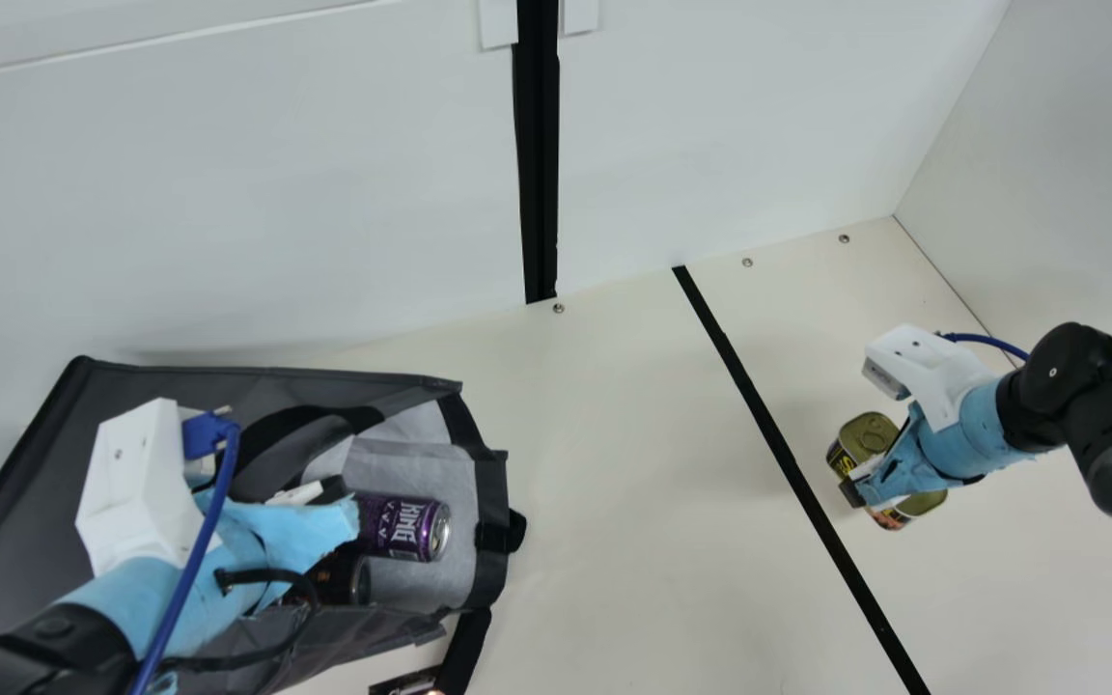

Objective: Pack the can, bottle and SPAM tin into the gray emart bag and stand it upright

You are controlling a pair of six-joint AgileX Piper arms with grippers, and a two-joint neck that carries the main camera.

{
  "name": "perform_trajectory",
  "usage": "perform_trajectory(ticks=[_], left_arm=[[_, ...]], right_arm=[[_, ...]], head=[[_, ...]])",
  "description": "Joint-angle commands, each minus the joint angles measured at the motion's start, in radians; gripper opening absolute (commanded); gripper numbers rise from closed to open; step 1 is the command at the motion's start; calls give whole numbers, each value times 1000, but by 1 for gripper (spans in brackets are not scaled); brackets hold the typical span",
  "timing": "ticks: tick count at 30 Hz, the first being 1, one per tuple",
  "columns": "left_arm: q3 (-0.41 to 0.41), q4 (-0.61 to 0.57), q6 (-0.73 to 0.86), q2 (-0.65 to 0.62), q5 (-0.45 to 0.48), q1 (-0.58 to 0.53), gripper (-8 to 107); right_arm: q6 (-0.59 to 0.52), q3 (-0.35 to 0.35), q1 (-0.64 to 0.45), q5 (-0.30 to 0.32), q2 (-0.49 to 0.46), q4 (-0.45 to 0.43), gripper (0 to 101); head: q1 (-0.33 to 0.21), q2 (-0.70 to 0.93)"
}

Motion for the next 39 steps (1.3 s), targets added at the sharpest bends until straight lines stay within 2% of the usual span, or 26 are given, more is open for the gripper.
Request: perform_trajectory(ticks=[1,10,17,26,39], left_arm=[[0,0,0,0,0,0,-8],[0,0,0,0,0,0,-8],[0,0,0,0,0,0,-8],[0,0,0,0,0,0,-8],[0,0,0,0,0,0,-8]], right_arm=[[-26,-14,6,20,-2,13,0],[-140,-82,40,106,-5,53,0],[-206,-101,84,150,-11,72,0],[-247,-94,169,183,-37,86,0],[-269,-33,304,183,-90,98,0]], head=[[-23,-1],[-23,-1],[-23,-1],[-23,-1],[-23,-1]])
